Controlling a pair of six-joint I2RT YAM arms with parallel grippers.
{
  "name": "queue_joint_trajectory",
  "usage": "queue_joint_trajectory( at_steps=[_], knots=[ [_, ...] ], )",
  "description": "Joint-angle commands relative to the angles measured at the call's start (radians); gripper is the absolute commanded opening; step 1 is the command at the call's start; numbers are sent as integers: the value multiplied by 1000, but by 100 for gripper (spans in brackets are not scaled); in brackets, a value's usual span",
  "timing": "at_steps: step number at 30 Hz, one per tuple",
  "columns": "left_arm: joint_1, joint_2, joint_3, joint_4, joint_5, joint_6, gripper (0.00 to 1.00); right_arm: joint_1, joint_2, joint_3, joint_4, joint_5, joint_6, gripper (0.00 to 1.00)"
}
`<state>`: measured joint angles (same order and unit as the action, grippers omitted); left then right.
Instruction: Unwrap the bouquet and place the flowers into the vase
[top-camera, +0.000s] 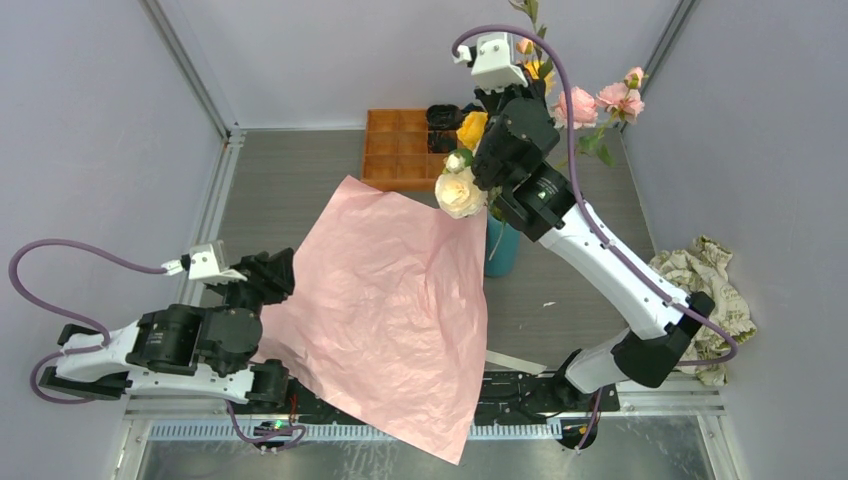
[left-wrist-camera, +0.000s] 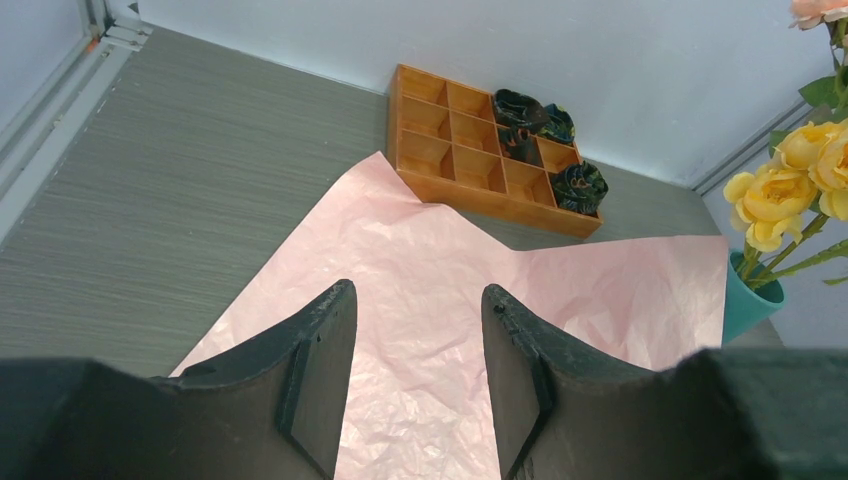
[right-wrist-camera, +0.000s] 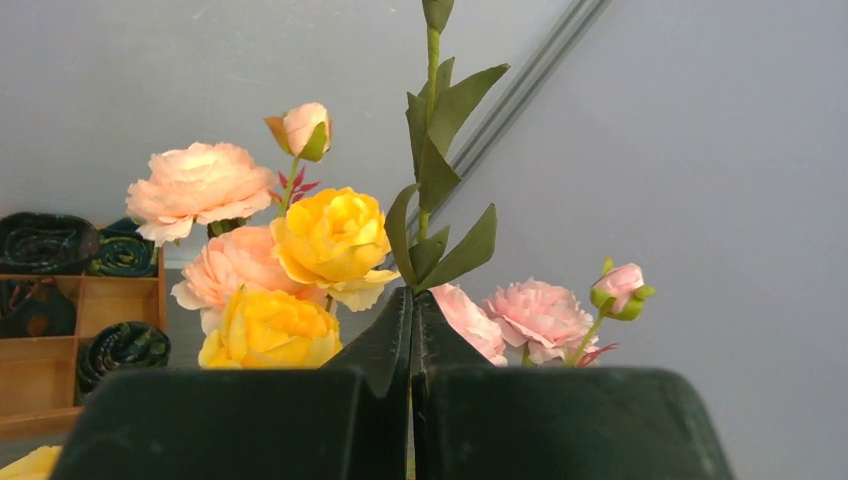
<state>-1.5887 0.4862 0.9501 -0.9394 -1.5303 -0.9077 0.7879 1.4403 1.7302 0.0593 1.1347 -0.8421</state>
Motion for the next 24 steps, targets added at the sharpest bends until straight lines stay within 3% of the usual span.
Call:
queue_joint_trajectory(
  at_steps=[1, 8, 12, 19, 24],
  knots=[
    [-2, -15, -9, 42, -85, -8, 50, -6, -10, -33, 139, -15, -58, 1],
    [-2, -25, -31, 49, -95, -20, 50, -6, -139, -86, 45, 3, 21, 1],
    [-2, -20, -36, 57, -100, -23, 50, 1, -237, -67, -153, -14, 175, 1],
    [-2, 0, -28, 61, -102, -23, 51, 59, -377, 38, -521, -170, 499, 1],
    [-2, 15, -22, 68, -102, -24, 50, 66, -416, 138, -751, -461, 707, 1]
  ],
)
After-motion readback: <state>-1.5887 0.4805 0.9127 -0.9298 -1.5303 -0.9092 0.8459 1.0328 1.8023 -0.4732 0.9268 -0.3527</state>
